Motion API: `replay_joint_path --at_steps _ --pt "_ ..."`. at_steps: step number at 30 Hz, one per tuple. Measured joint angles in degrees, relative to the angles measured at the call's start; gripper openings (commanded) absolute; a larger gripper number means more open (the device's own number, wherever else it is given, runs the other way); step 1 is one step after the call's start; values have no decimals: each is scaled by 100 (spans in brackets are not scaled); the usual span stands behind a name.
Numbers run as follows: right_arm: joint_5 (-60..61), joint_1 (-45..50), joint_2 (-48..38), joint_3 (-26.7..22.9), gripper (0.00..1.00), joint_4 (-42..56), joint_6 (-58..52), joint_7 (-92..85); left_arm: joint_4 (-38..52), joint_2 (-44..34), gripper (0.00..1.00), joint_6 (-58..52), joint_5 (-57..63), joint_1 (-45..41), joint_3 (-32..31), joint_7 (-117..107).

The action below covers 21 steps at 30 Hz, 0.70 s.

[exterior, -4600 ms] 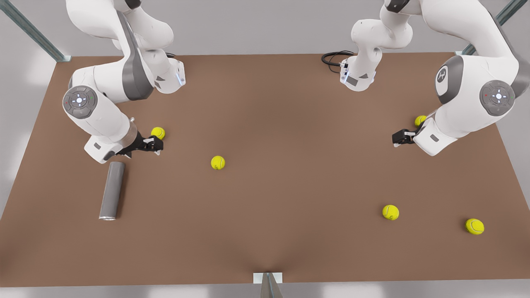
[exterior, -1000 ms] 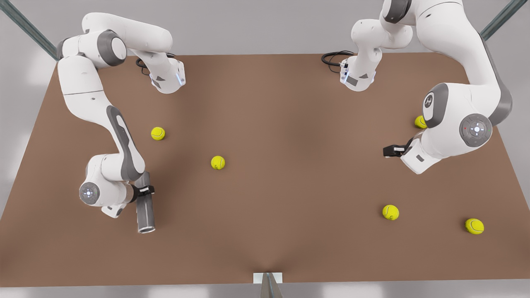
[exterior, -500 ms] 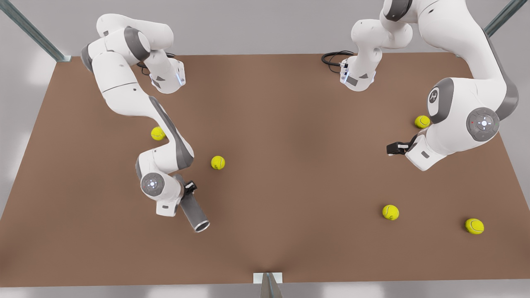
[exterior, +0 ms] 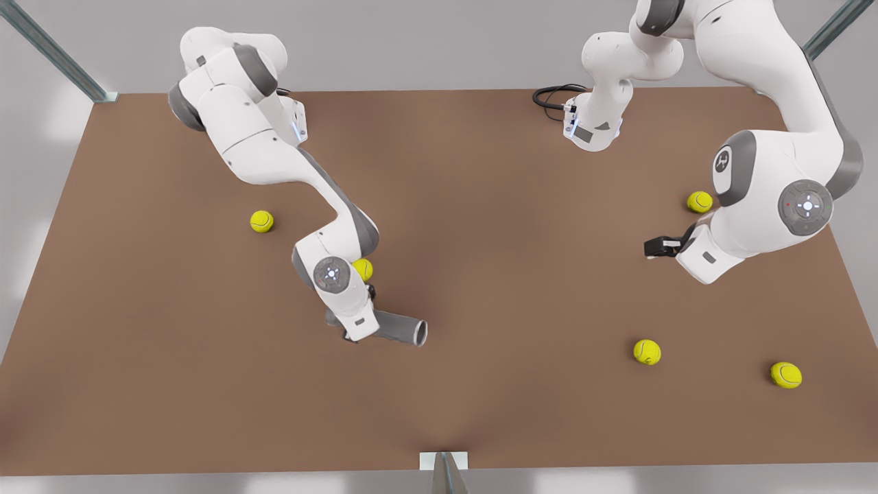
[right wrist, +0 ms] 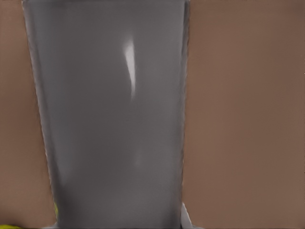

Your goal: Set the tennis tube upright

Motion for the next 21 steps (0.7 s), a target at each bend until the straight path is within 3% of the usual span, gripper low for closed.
replay_joint_path --at_steps 5,12,18,21 --pt "-609 452 343 -35 81 586 -16 -200 -18 8 100 0 0 16 -3 -9" --pt "-613 788 997 -35 81 1407 10 -451 -26 42 100 8 2 14 -6 -9" --pt "-615 933 1073 -35 81 1643 10 -971 -26 114 100 35 6 22 -6 -9" --pt "-597 1165 1293 -35 89 1970 5 -880 -35 153 100 44 7 40 -6 -4"
